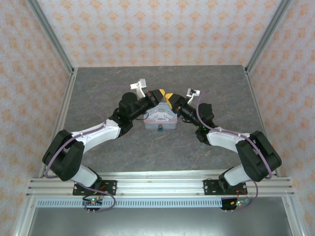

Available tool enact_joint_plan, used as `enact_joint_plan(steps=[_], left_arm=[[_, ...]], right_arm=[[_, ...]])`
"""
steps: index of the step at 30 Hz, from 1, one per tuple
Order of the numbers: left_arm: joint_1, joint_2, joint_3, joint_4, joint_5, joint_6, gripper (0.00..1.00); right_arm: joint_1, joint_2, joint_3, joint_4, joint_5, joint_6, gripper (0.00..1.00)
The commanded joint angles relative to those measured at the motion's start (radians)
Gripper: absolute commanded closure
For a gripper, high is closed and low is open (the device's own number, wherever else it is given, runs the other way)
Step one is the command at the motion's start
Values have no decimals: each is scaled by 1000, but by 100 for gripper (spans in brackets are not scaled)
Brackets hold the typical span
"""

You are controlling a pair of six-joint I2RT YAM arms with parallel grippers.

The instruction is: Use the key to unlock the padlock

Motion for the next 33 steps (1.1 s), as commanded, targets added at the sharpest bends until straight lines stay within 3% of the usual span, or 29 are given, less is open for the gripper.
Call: enact_joint_plan(steps=[1,19,33], left_arm=[[-8,16,28,22,25,-12,100],[-6,54,68,-15,64,-32,100],[-6,75,75,5,109,-56,100]], right_arm=[[8,-6,-7,52,-36,-24,81],[4,-37,-32,3,-75,-67,82],[-64,-92,-42,-44,-92,-66,72]])
